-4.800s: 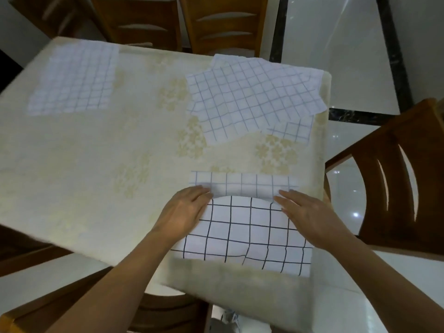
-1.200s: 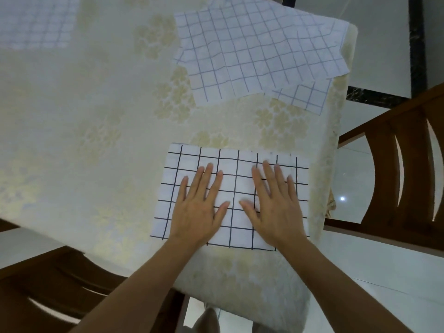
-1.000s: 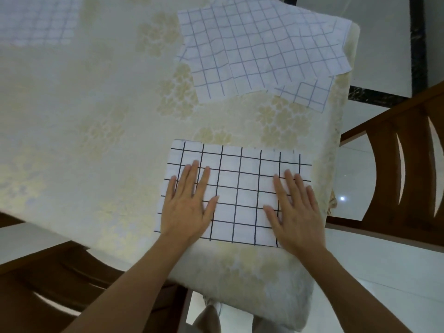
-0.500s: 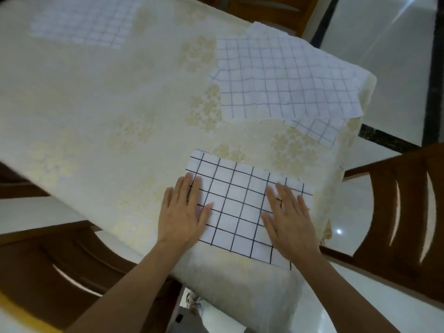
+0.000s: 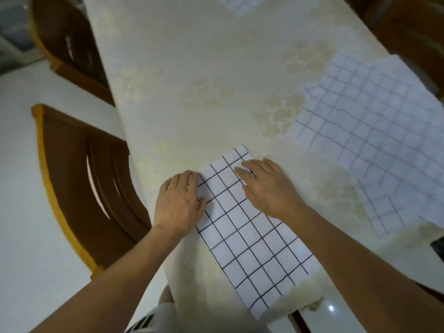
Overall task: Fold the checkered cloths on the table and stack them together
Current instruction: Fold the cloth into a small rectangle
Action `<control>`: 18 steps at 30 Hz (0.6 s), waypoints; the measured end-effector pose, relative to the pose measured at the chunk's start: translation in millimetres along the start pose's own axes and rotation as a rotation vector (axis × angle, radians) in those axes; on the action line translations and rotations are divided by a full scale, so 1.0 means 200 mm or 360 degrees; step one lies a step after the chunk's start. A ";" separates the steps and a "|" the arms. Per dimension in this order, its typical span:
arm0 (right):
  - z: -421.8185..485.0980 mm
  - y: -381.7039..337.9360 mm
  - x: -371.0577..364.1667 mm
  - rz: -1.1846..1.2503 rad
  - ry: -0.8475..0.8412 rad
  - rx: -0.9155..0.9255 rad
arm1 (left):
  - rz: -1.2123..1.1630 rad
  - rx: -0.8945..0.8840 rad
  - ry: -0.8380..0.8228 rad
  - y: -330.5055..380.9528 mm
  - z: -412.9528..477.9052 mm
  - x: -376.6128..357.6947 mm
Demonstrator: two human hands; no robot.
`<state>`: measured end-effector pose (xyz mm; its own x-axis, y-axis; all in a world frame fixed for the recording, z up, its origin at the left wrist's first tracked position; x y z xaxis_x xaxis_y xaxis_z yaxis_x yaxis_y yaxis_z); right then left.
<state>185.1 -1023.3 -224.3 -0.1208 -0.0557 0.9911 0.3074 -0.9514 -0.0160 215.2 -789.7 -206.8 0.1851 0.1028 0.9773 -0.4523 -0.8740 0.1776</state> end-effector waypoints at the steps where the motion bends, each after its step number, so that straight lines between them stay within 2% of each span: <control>1: 0.04 0.01 0.00 0.0011 0.0010 0.0067 | 0.0006 0.0050 0.0007 0.00 0.00 0.00; 11: 0.43 -0.01 -0.05 0.0029 -0.0104 0.0526 | -0.0121 0.0345 -0.0003 0.00 0.09 0.00; 18: 0.62 -0.06 -0.07 -0.0009 -0.0422 0.0738 | -0.0147 0.0399 -0.0039 -0.04 0.19 -0.02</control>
<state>299.7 -974.0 -220.9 0.1006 0.0849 0.9913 0.6997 -0.7143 -0.0098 251.0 -801.8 -215.7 0.2379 0.1786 0.9547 -0.2026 -0.9522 0.2286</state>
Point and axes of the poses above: each hand's wrist, its own z-axis towards the middle knuckle, its own x-axis out of the back of the hand, y = z × x, the point moved 2 cm from there along z, towards the middle knuckle, and after that the axes turned 8 degrees about -z, right-handed, at the moved point
